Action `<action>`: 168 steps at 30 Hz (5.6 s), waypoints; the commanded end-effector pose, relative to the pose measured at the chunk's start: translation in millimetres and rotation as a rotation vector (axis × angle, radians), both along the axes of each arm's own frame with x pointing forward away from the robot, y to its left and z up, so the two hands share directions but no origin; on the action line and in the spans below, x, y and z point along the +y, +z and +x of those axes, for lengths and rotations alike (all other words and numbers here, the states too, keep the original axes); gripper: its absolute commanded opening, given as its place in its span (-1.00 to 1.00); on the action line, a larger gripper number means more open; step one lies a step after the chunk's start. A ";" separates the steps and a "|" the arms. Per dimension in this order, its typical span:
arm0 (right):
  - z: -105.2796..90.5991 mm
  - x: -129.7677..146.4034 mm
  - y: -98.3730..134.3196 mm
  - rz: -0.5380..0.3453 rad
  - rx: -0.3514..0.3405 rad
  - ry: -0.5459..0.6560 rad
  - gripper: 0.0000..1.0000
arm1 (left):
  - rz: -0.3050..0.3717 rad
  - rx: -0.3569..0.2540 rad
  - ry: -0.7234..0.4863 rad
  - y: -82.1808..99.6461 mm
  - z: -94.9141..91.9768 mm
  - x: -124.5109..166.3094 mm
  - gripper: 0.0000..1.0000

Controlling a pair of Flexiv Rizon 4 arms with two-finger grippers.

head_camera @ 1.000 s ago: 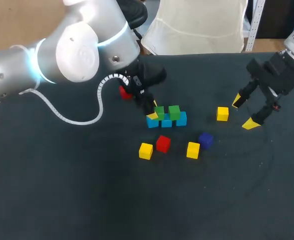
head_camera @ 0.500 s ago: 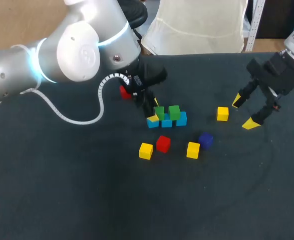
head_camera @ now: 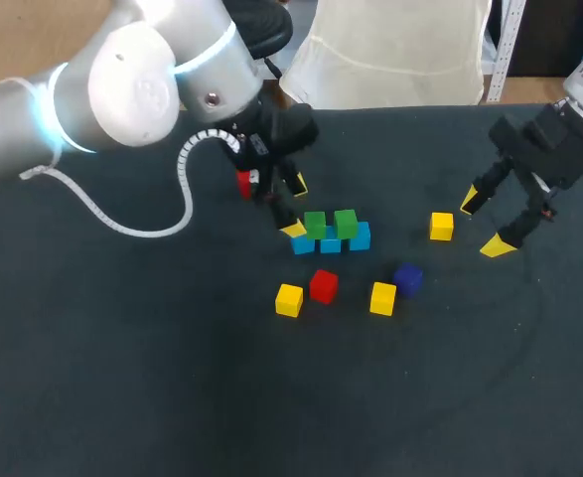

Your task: Place the blue cubes, place green cubes on the blue cubes, place the yellow cubes on the green cubes, then place the red cubes on the yellow cubes, and place purple cube on the red cubes.

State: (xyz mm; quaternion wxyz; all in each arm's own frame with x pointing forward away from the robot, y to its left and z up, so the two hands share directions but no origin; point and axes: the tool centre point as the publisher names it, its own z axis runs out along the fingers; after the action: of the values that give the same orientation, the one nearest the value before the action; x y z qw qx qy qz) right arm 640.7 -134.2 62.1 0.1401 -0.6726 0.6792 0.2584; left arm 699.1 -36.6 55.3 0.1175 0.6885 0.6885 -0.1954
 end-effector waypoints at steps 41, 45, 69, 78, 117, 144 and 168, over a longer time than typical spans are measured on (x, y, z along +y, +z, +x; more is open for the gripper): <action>1.0 -0.1 -0.4 0.002 0.001 0.002 1.00 | -0.195 -0.020 0.039 15.8 -20.6 96.9 1.00; -2.9 4.1 2.1 0.023 -0.032 0.016 1.00 | -0.195 -0.020 0.039 15.8 -20.6 96.9 1.00; -62.8 129.1 1.2 -0.109 -0.114 -0.171 1.00 | -0.195 -0.020 0.039 15.8 -20.6 96.9 1.00; -66.9 151.1 -11.3 -0.251 -0.091 -0.139 1.00 | -0.195 -0.020 0.039 15.8 -20.6 96.9 1.00; -68.8 115.1 -60.2 -0.411 -0.049 -0.200 0.75 | -0.195 -0.020 0.039 15.8 -20.6 96.9 1.00; -63.9 112.7 -61.5 -0.429 -0.081 -0.218 -0.58 | -0.195 -0.020 0.039 15.8 -20.6 96.9 1.00; -33.0 126.7 17.0 -0.459 -0.096 0.015 -1.00 | -0.195 -0.020 0.039 15.8 -20.6 96.9 1.00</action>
State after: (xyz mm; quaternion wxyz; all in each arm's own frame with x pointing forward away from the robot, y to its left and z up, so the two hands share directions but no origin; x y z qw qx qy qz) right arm 598.4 -13.5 70.1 0.0358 -0.7015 0.7094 0.0576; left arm 678.9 59.3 71.7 0.1931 0.6615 0.6792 -0.2525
